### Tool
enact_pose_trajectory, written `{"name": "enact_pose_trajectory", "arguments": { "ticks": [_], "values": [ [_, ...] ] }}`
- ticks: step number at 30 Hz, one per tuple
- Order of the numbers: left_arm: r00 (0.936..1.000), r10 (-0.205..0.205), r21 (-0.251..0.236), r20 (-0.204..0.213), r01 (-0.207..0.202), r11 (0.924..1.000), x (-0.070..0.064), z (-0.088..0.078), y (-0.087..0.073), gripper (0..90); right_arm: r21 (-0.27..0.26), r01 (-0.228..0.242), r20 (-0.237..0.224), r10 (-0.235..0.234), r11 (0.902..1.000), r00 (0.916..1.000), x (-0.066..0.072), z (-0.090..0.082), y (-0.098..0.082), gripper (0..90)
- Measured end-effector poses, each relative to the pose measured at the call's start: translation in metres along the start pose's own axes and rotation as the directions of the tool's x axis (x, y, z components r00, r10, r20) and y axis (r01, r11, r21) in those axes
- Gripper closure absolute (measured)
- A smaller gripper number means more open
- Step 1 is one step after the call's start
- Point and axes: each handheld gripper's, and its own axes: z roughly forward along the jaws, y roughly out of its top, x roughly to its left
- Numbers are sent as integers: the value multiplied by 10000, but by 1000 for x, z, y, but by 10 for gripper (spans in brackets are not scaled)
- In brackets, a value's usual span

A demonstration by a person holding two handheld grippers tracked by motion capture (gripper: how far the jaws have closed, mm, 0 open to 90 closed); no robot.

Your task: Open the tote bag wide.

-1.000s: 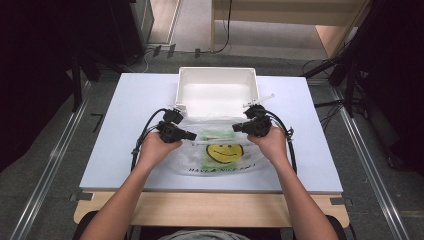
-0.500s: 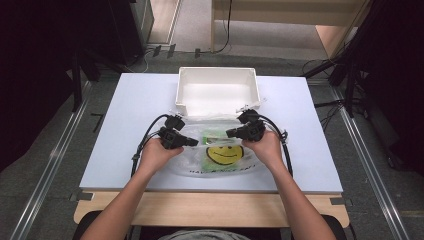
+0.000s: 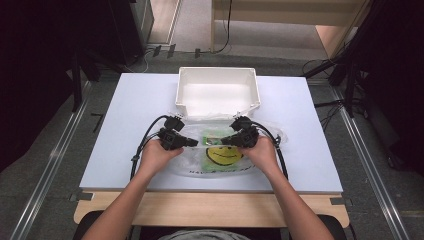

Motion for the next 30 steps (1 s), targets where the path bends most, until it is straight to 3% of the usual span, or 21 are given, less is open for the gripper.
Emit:
{"name": "enact_pose_trajectory", "arguments": {
  "ticks": [13, 30],
  "values": [
    [10000, -17, -110, -44, 17, 9999, 0, 2, 0, 900, -50, 89, 730, -85, 9999, 9973, -6, 9, 17, 900],
    [10000, 10, -79, -77, -10, 10000, 0, 4, 0, 900, -293, -194, 1070, 225, 9994, 9940, -25, 20, 38, 900]
  ]
}}
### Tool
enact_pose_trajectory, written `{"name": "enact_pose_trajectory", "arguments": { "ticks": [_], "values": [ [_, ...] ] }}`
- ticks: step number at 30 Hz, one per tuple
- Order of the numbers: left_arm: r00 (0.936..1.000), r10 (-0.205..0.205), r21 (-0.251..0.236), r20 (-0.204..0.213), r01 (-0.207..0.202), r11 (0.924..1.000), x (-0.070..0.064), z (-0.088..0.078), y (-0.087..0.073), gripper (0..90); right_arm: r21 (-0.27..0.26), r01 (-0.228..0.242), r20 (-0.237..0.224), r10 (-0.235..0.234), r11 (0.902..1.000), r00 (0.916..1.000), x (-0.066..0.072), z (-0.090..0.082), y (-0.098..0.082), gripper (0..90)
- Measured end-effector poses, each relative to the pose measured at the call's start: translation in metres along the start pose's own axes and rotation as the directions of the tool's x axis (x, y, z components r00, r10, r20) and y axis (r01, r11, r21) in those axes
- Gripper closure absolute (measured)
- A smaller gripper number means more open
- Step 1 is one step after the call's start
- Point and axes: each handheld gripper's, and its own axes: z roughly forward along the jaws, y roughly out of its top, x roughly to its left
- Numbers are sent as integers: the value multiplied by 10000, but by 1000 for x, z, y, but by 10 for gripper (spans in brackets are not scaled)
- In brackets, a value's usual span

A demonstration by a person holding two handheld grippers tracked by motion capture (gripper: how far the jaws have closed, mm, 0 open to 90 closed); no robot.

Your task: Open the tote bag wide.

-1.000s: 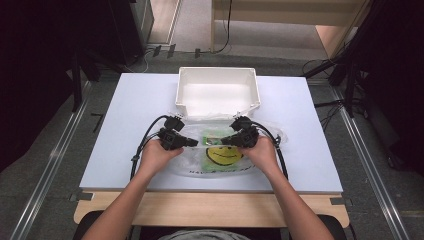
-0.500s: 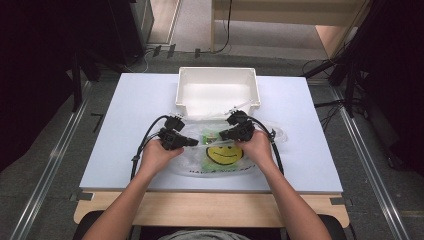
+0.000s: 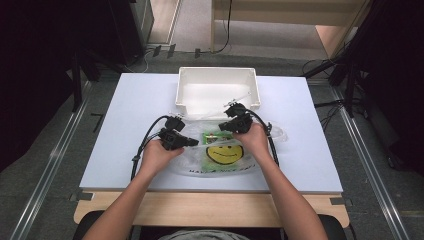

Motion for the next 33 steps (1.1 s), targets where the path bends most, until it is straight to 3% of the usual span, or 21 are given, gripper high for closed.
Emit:
{"name": "enact_pose_trajectory", "arguments": {
  "ticks": [9, 17, 33],
  "values": [
    [9999, 68, 69, 129, -69, 10000, -2, 0, -2, 900, 132, -258, 204, 256, 9996, 9995, -12, 10, 7, 900],
    [9995, -14, 130, 323, 10, 9999, -3, 0, -7, 900, 139, -550, 152, 548, 9984, 9984, -20, 20, 3, 900],
    [9934, -221, 278, 1123, 191, 9994, -11, -4, -24, 900, 36, -273, 369, 272, 9996, 9989, -17, 20, 2, 900]
  ]
}}
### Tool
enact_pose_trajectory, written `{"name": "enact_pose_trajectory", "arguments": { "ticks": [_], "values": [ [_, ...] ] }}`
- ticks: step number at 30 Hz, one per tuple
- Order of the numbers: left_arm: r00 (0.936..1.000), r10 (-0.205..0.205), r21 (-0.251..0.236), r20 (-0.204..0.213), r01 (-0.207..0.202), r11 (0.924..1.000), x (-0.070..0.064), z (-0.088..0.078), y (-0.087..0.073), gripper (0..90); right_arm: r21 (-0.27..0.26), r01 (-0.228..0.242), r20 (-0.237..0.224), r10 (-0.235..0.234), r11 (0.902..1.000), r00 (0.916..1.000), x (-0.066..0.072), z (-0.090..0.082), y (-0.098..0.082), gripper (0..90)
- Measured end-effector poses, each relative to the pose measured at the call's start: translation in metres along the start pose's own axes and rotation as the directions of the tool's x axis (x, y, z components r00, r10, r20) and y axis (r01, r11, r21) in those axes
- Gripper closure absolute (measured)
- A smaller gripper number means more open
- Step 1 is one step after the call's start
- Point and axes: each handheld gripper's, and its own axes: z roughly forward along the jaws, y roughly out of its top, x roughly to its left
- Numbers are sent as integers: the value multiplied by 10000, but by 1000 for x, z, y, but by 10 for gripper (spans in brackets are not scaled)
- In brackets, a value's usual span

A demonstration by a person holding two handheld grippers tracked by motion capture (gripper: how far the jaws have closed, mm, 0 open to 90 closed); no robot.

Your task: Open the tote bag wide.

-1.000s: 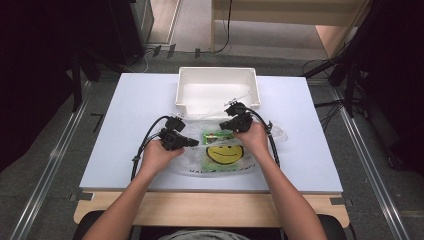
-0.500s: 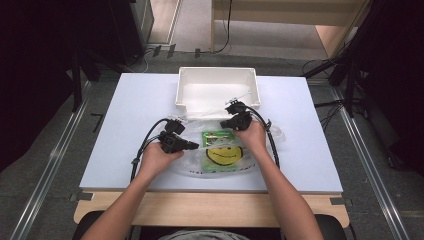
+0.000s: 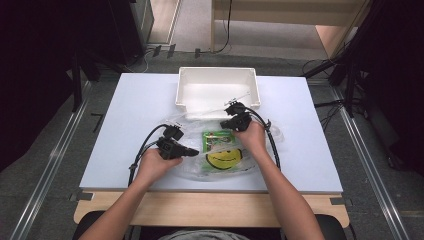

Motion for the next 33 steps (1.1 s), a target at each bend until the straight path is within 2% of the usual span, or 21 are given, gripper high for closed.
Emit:
{"name": "enact_pose_trajectory", "arguments": {
  "ticks": [9, 15, 20, 33],
  "values": [
    [9989, 73, 44, 452, -75, 10000, -10, 0, -12, 900, -14, -152, -27, 152, 9999, 9999, 0, 0, -1, 900],
    [9982, 335, 232, 494, -347, 9991, -19, 2, -20, 900, -33, -180, -34, 180, 9998, 9998, 0, 0, -1, 900],
    [9975, 393, 365, 594, -415, 9985, -25, 4, -28, 900, -35, -197, -44, 197, 9998, 9998, -1, 0, -1, 900],
    [9967, 349, 620, 734, -395, 9973, -30, 9, -46, 900, -60, -247, -54, 247, 9997, 9997, -1, 0, -1, 900]
  ]
}}
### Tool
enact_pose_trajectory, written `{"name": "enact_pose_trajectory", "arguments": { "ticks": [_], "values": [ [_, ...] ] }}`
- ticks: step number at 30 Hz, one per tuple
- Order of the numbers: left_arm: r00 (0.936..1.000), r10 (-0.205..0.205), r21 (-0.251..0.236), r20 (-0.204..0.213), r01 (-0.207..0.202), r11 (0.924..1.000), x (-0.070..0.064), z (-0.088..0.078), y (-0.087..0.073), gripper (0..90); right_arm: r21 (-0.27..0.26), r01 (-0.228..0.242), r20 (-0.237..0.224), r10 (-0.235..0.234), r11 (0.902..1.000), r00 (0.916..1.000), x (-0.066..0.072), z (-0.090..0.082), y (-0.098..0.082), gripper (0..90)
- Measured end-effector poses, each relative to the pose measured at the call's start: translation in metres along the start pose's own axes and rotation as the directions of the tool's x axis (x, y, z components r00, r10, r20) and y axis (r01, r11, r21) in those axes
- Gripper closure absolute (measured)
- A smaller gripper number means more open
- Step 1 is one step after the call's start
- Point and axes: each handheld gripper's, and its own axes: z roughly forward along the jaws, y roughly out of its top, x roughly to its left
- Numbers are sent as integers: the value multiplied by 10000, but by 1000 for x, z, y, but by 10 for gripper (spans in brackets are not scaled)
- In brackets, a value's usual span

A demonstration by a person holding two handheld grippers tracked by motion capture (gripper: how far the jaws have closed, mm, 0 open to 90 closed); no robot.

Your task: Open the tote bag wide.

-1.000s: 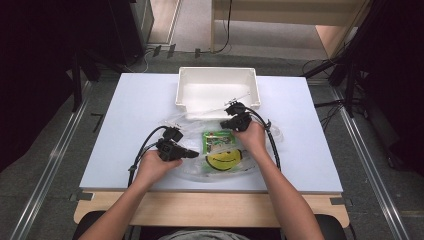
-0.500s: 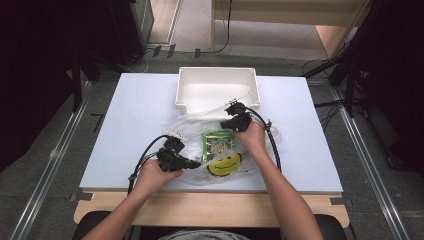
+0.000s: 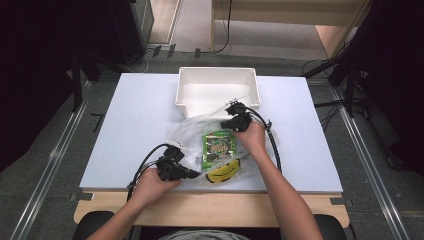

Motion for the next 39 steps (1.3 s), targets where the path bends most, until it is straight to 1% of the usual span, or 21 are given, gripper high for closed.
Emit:
{"name": "enact_pose_trajectory", "arguments": {
  "ticks": [3, 6, 8, 13, 14, 18, 19, 20, 21, 22, 23, 24, 26, 27, 29, 30, 33, 35, 37, 38, 39],
  "values": [
    [10000, -43, 80, 54, 42, 10000, -1, 2, -3, 900, 6, -42, -41, 42, 10000, 10000, 0, 0, 0, 900],
    [10000, 73, 136, 65, -74, 9999, -4, 3, -6, 900, 0, -35, -39, 35, 10000, 10000, 0, 0, 0, 900],
    [9999, 77, 152, 124, -79, 9999, -5, 2, -9, 900, 6, -84, -35, 84, 10000, 10000, 0, 0, 0, 900],
    [9996, 125, 273, 271, -133, 9995, -9, 2, -16, 900, -35, -61, 100, 61, 10000, 9999, 1, 0, 1, 900],
    [9996, 127, 287, 240, -134, 9995, -9, 1, -17, 900, -61, -72, 127, 72, 10000, 9999, 1, 1, 1, 900],
    [9999, 61, 9, 134, -61, 10000, -5, -1, -17, 900, -144, -115, 173, 117, 9998, 9998, 1, 1, 1, 900],
    [10000, 1, -97, 14, -1, 10000, -2, -2, -15, 900, -165, -109, 187, 112, 9998, 9998, 1, 1, 1, 900],
    [10000, 1, -97, 14, -1, 10000, -2, -2, -15, 900, -165, -109, 187, 112, 9998, 9998, 1, 1, 1, 900],
    [9999, 45, -146, -136, -47, 9999, 0, 1, -13, 900, -268, -162, 236, 169, 9995, 9996, 2, 2, 1, 900],
    [9999, 6, -234, -162, -9, 9997, 1, 1, -13, 900, -290, -182, 173, 187, 9994, 9997, 3, 3, 1, 900],
    [9997, 69, -195, -222, -74, 9998, 1, 2, -11, 900, -296, -174, 97, 177, 9994, 9998, 4, 3, 1, 900],
    [9998, 101, -183, -173, -104, 9998, 0, 2, -10, 900, -234, -134, -24, 133, 9996, 9999, 6, 3, 0, 900],
    [10000, 63, -71, 59, -62, 10000, 0, 3, -11, 900, -168, 63, 145, -61, 9998, 9999, 8, 3, 1, 900],
    [10000, 29, -65, 65, -28, 10000, 0, 3, -12, 899, -167, 77, 224, -73, 9998, 9997, 8, 3, 1, 900],
    [9999, 87, 52, 111, -87, 9999, -1, 2, -13, 897, -224, -112, 151, 115, 9997, 9998, 6, 3, 1, 897],
    [9999, 76, 11, 96, -76, 10000, -2, 2, -13, 893, -236, -181, 95, 184, 9996, 9998, 6, 3, 1, 888],
    [9999, -9, -104, 145, 10, 9999, -1, 1, -13, 856, -174, -115, 63, 116, 9998, 9999, 7, 1, 1, 878],
    [9999, 58, -286, 162, -53, 9996, 0, 0, -12, 818, -134, -73, -11, 73, 9999, 10000, 8, -1, 0, 858],
    [9998, 2, -435, 174, 5, 9991, 0, -2, -10, 773, -161, -77, -134, 74, 9998, 9999, 9, -4, 0, 827],
    [9999, 18, -468, 165, -10, 9989, 0, -3, -9, 751, -223, -10, -166, 6, 9998, 9999, 9, -7, -1, 803],
    [9998, 38, -491, 175, -30, 9988, 1, -4, -9, 731, -322, -47, -226, 40, 9995, 9997, 9, -9, -1, 791]
  ]
}}
